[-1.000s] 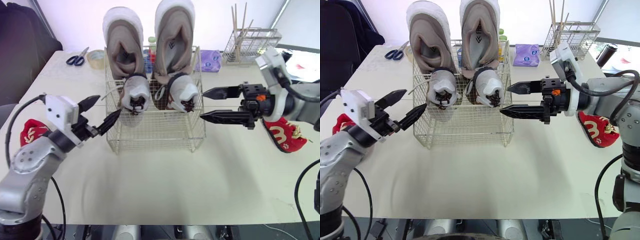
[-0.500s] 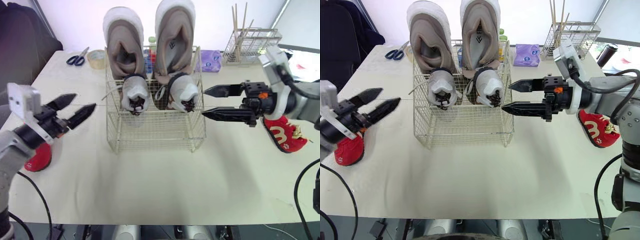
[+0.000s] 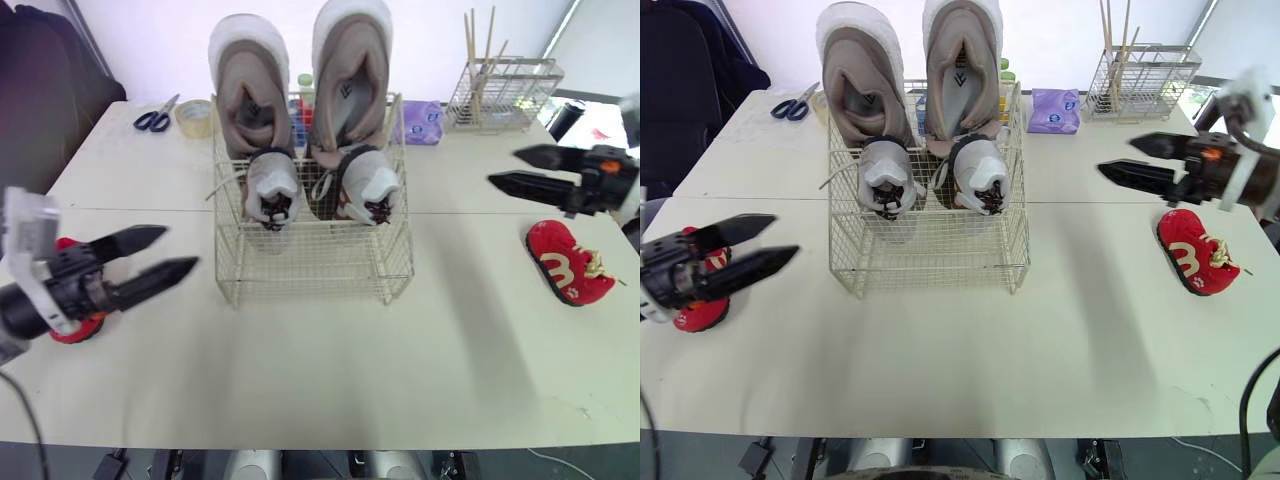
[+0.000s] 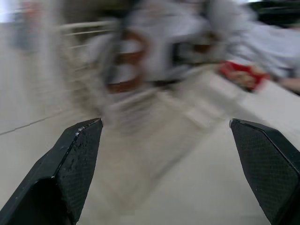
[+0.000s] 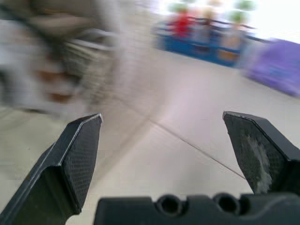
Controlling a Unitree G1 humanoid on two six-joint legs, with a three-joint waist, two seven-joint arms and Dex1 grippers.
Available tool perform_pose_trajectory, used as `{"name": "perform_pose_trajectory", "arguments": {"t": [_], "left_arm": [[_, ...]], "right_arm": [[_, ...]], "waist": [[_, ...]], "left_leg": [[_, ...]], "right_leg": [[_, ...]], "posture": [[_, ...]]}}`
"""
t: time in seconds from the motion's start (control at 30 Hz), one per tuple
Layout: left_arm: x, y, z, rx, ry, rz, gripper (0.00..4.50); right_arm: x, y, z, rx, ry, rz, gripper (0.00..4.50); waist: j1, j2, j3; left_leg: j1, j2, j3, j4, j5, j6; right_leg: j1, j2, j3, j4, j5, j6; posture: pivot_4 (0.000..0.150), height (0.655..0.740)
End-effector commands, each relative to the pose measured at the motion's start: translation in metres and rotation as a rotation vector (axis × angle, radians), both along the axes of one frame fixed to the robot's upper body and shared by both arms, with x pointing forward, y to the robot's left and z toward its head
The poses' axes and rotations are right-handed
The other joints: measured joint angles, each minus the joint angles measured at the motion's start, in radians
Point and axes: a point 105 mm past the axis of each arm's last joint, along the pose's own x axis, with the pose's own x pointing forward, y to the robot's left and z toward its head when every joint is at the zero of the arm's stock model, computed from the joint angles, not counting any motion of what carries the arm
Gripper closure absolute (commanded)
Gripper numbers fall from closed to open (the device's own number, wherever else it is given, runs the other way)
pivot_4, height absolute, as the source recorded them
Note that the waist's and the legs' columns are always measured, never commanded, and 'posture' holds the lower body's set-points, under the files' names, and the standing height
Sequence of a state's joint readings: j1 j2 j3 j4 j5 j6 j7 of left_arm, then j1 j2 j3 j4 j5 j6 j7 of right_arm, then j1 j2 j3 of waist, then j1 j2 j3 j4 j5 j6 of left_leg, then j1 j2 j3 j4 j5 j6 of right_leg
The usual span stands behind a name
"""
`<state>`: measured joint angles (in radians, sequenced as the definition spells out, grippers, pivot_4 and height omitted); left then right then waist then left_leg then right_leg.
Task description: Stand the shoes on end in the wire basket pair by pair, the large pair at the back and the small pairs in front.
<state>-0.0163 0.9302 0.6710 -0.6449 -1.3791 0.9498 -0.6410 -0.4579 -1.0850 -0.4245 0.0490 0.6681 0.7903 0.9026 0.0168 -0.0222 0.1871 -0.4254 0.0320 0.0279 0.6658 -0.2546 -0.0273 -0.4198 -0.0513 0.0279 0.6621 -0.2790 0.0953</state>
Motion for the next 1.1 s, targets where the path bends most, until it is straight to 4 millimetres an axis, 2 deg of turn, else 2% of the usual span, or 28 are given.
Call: {"name": "perform_pose_trajectory", "arguments": {"t": [0.03,0.13,0.2,0.27,0.3,0.37,0.4,0.63,0.87,1.1], "left_arm": [[-0.003,-0.048,-0.004,0.023,-0.056,-0.191,0.01],[0.005,-0.074,-0.006,-0.014,-0.087,-0.24,0.01],[0.013,-0.093,-0.006,-0.072,-0.13,-0.247,0.01],[0.008,-0.108,-0.014,-0.078,-0.146,-0.291,0.01],[0.004,-0.116,-0.018,-0.086,-0.139,-0.314,0.01],[-0.009,-0.125,-0.018,-0.126,-0.12,-0.362,0.01],[-0.012,-0.127,-0.017,-0.141,-0.118,-0.371,0.01],[-0.021,-0.135,-0.029,-0.069,-0.104,-0.391,0.01],[-0.025,-0.124,-0.041,-0.017,-0.048,-0.379,0.01],[-0.024,-0.118,-0.048,0.031,-0.04,-0.359,0.01]], "right_arm": [[-0.028,-0.034,-0.001,-0.12,-0.208,-0.22,0.0],[-0.051,-0.054,-0.013,-0.08,-0.218,-0.353,0.0],[-0.071,-0.065,-0.038,-0.015,-0.164,-0.463,0.0],[-0.087,-0.063,-0.068,-0.029,-0.087,-0.494,0.0],[-0.093,-0.07,-0.081,-0.014,-0.069,-0.545,0.0],[-0.101,-0.085,-0.114,0.02,-0.018,-0.661,0.0],[-0.102,-0.089,-0.124,0.02,-0.005,-0.69,0.0],[-0.077,-0.103,-0.165,0.084,0.057,-0.711,0.0],[-0.041,-0.1,-0.17,0.132,0.026,-0.661,0.0],[-0.02,-0.12,-0.181,0.168,0.013,-0.734,0.0]], "waist": [[0.005,0.001,-0.001],[0.008,0.008,-0.003],[0.0,0.011,-0.005],[-0.007,0.01,-0.006],[-0.03,0.01,-0.006],[-0.033,0.01,-0.013],[-0.033,0.01,-0.013],[-0.033,0.014,-0.015],[-0.032,0.015,-0.015],[-0.029,0.015,-0.015]], "left_leg": [[0.0,0.0,-0.001,0.001,0.0,0.0],[0.001,-0.001,-0.001,0.0,0.0,0.0],[0.003,-0.001,0.001,0.0,0.0,0.0],[0.01,-0.001,-0.002,0.0,0.0,0.0],[0.013,-0.001,-0.002,-0.003,0.0,0.0],[0.019,0.0,0.0,-0.005,0.0,0.0],[0.019,0.0,0.0,-0.005,0.0,0.0],[0.02,-0.001,0.002,-0.004,0.0,0.001],[0.019,-0.001,0.002,-0.005,-0.001,0.001],[0.019,-0.002,0.004,-0.004,-0.001,0.001]], "right_leg": [[0.001,0.002,0.001,-0.001,0.001,0.002],[0.003,0.004,0.003,-0.001,0.002,0.003],[0.003,0.005,0.007,0.0,0.002,0.004],[0.011,0.008,0.007,-0.002,0.001,0.004],[0.013,0.009,0.008,-0.003,0.001,0.004],[0.017,0.011,0.015,-0.005,-0.001,0.002],[0.017,0.012,0.015,-0.005,-0.002,0.002],[0.017,0.01,0.02,-0.007,-0.002,0.0],[0.017,0.011,0.021,-0.008,-0.002,0.001],[0.018,0.011,0.021,-0.009,-0.002,0.001]], "posture": [[0.15,0.74],[0.15,0.74],[0.15,0.74],[0.15,0.74],[0.15,0.74],[0.15,0.74],[0.15,0.74],[0.15,0.74],[0.15,0.74],[0.15,0.74]]}}
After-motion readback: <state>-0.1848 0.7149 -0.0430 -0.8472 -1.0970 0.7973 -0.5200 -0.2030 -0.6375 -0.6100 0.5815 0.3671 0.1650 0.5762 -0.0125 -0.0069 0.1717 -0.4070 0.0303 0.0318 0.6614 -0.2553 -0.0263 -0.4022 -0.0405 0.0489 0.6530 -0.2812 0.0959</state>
